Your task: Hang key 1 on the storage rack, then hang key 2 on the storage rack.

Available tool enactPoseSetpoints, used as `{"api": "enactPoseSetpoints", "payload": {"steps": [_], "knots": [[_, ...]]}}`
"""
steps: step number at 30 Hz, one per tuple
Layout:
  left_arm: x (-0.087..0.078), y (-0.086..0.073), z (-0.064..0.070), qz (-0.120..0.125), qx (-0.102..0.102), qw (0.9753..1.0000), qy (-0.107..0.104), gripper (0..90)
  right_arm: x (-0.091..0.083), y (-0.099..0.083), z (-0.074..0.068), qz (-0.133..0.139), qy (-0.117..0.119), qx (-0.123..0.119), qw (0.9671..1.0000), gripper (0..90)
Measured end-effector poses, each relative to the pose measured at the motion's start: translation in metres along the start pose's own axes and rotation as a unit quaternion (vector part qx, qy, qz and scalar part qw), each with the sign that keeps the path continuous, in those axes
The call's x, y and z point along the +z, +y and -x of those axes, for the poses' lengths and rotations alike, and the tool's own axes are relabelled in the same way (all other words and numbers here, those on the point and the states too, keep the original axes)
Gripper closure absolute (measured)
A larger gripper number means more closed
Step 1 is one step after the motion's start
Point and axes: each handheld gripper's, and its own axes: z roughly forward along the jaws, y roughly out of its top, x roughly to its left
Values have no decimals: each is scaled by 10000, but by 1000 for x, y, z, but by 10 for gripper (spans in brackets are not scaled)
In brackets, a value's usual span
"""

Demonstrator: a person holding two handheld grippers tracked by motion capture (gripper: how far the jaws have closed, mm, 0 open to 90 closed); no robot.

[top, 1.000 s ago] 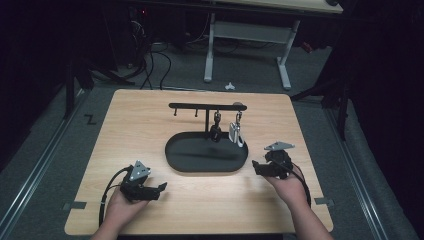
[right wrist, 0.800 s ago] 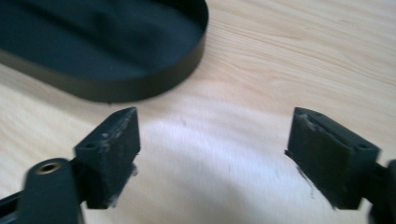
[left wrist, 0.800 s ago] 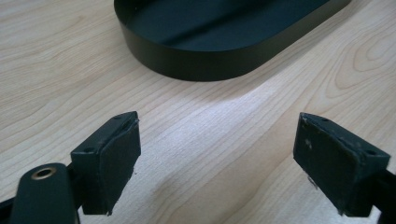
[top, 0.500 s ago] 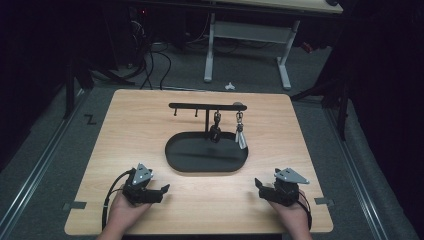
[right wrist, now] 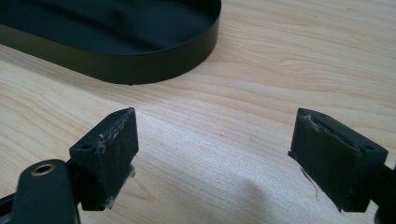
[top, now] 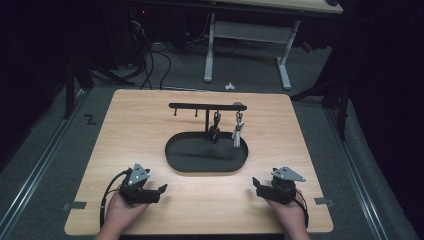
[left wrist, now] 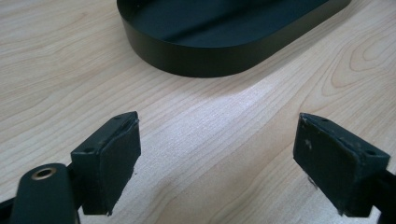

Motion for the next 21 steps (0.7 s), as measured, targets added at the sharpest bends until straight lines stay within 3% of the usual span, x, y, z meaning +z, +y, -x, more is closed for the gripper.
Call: {"api": "enactPoseSetpoints", "payload": {"steps": [10,21], "knots": [[2,1,1,22,101,9999,-119,155,-4,-2,4,-7,-128,253,9996,152],[3,0,0,18,21,9999,-159,155,-7,-3,9,81,-165,357,9992,152]]}}
